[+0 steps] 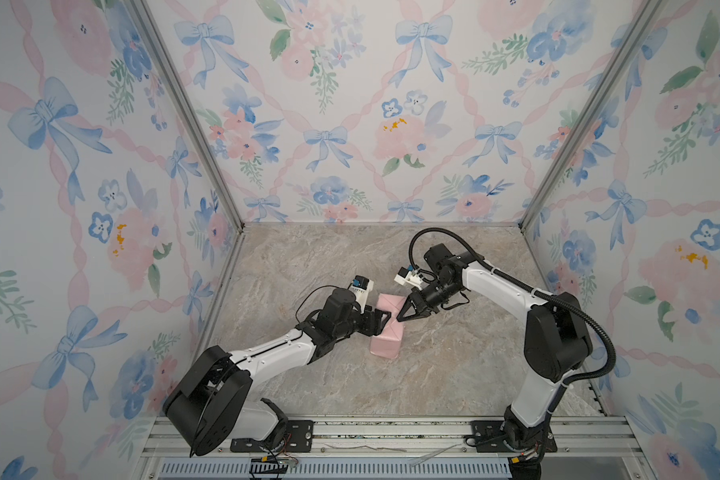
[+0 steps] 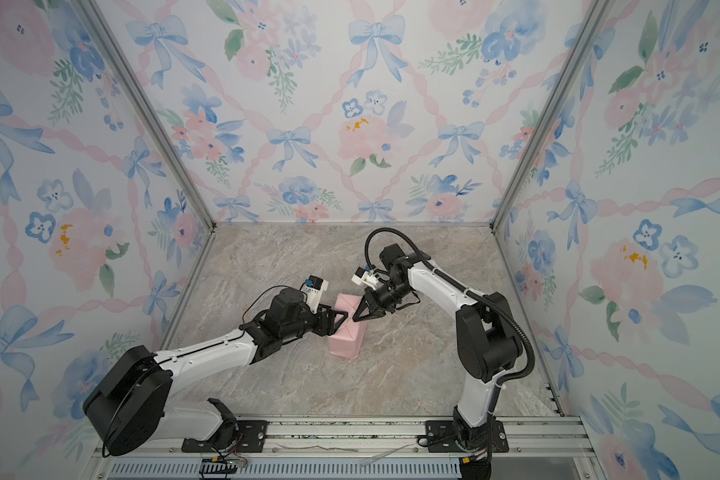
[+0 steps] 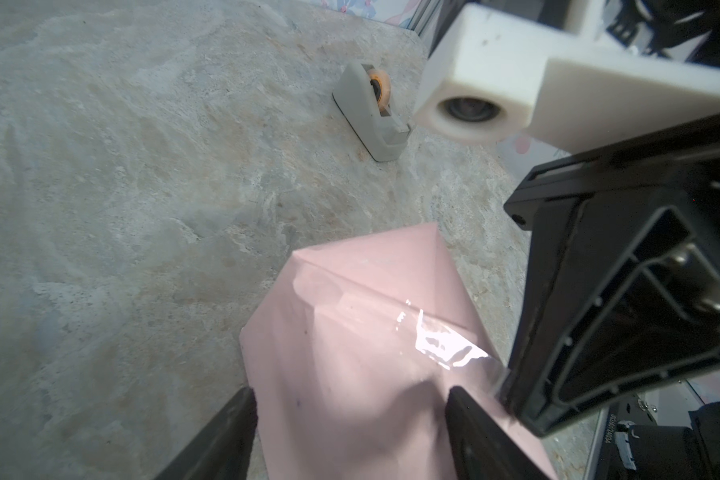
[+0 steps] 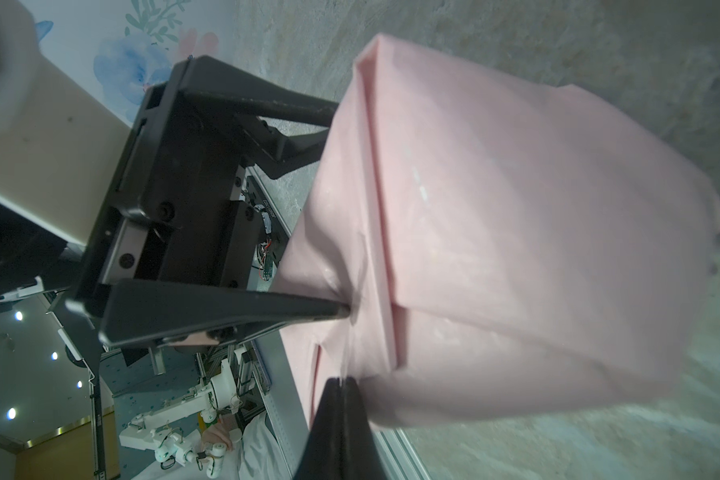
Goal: Wrap the gift box in paper
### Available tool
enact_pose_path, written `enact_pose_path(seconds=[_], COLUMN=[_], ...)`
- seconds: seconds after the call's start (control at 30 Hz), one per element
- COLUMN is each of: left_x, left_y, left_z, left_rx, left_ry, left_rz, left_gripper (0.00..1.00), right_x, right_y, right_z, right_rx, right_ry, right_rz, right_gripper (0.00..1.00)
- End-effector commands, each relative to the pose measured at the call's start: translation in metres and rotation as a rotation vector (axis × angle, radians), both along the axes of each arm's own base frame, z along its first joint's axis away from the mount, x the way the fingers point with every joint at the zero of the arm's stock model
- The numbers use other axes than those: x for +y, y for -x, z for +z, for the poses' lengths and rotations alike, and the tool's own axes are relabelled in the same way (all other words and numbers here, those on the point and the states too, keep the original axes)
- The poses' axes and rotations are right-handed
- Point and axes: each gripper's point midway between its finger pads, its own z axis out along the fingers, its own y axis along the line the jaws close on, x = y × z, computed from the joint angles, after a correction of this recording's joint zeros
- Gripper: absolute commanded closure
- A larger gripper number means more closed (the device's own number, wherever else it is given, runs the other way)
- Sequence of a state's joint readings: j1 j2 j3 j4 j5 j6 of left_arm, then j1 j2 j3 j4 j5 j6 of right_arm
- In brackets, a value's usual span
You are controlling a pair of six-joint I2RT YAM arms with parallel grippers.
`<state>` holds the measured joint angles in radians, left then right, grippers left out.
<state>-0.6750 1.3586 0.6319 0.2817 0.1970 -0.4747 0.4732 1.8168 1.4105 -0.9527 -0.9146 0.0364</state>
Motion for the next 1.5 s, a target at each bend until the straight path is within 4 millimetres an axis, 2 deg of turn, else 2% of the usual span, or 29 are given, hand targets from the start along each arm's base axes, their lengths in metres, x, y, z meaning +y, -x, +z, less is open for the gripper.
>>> enact_pose_path(seconds=[0.0, 0.3, 0.6, 0.73, 0.9, 1.03, 1.17, 1.3, 1.47], left_x=[0.003, 0.001, 0.001, -0.003, -0.013, -0.022, -0.033, -0.039, -0.044], left_y=[0.004, 0.004, 0.002, 0.004, 0.01, 0.015, 0.017, 0.016, 0.015], left_z=[-0.015, -0.004, 0.028, 0.051, 0.075, 0.08, 0.078, 0.073, 0.057], left_rx=[0.028, 0.006, -0.076, -0.137, -0.185, -0.182, -0.159, -0.14, -0.102], left_ry=[-0.067, -0.05, -0.01, 0.042, 0.115, 0.151, 0.16, 0.157, 0.138], left_rz=[-0.009, -0.014, -0.015, -0.04, -0.107, -0.156, -0.203, -0.214, -0.229], left_gripper=[0.27, 0.27, 0.27, 0.29, 0.49, 0.63, 0.73, 0.89, 0.93], right_x=[-0.006, -0.016, -0.019, -0.019, -0.018, -0.018, -0.018, -0.017, -0.017], right_y=[0.007, 0.0, -0.001, -0.002, -0.002, -0.002, -0.002, -0.002, -0.001], right_z=[-0.008, -0.026, -0.038, -0.038, -0.037, -0.038, -0.037, -0.037, -0.037], right_rx=[0.03, 0.046, 0.054, 0.053, 0.051, 0.051, 0.048, 0.048, 0.049], right_ry=[0.051, 0.145, 0.198, 0.198, 0.197, 0.197, 0.195, 0.192, 0.193], right_rz=[-0.006, -0.048, -0.057, -0.06, -0.058, -0.06, -0.06, -0.058, -0.058], right_gripper=[1.0, 1.0, 1.0, 1.0, 1.0, 1.0, 1.0, 1.0, 1.0])
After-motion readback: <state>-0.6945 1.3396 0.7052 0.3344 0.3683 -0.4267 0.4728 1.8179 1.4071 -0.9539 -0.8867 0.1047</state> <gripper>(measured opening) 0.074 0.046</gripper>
